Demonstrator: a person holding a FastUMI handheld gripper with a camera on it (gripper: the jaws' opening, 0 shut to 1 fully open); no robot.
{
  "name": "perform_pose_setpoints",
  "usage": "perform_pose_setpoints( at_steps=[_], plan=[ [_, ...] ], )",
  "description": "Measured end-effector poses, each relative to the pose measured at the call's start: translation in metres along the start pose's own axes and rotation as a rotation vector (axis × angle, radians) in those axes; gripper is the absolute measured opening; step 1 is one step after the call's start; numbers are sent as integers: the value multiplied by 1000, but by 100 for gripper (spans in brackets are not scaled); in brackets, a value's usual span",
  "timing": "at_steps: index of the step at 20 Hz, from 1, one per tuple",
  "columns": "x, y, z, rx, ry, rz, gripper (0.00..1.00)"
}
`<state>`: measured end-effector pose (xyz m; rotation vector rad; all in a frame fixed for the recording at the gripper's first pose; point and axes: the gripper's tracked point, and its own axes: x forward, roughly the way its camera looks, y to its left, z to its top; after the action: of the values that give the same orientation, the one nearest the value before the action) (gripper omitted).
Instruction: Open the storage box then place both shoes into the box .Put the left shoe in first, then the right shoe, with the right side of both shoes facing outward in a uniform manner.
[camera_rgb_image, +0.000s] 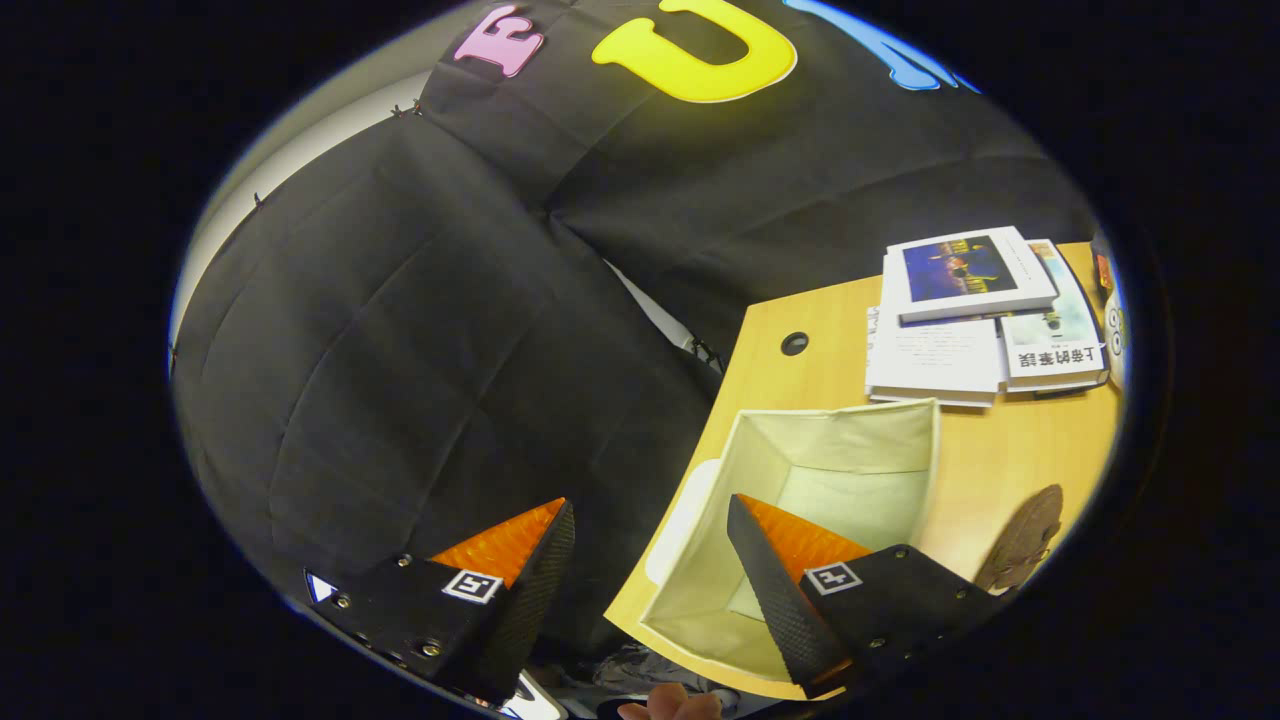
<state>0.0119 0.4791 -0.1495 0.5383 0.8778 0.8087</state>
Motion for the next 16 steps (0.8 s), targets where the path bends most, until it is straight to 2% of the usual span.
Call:
perform_pose_setpoints(
  at_steps=[7, 12, 16],
  plan=[
    [-74, -66, 15, -25, -121, -154, 94],
    [-117, -127, 6, -107, -130, -334, 94],
    [-142, -164, -12, -104, -119, -413, 94]
  ],
)
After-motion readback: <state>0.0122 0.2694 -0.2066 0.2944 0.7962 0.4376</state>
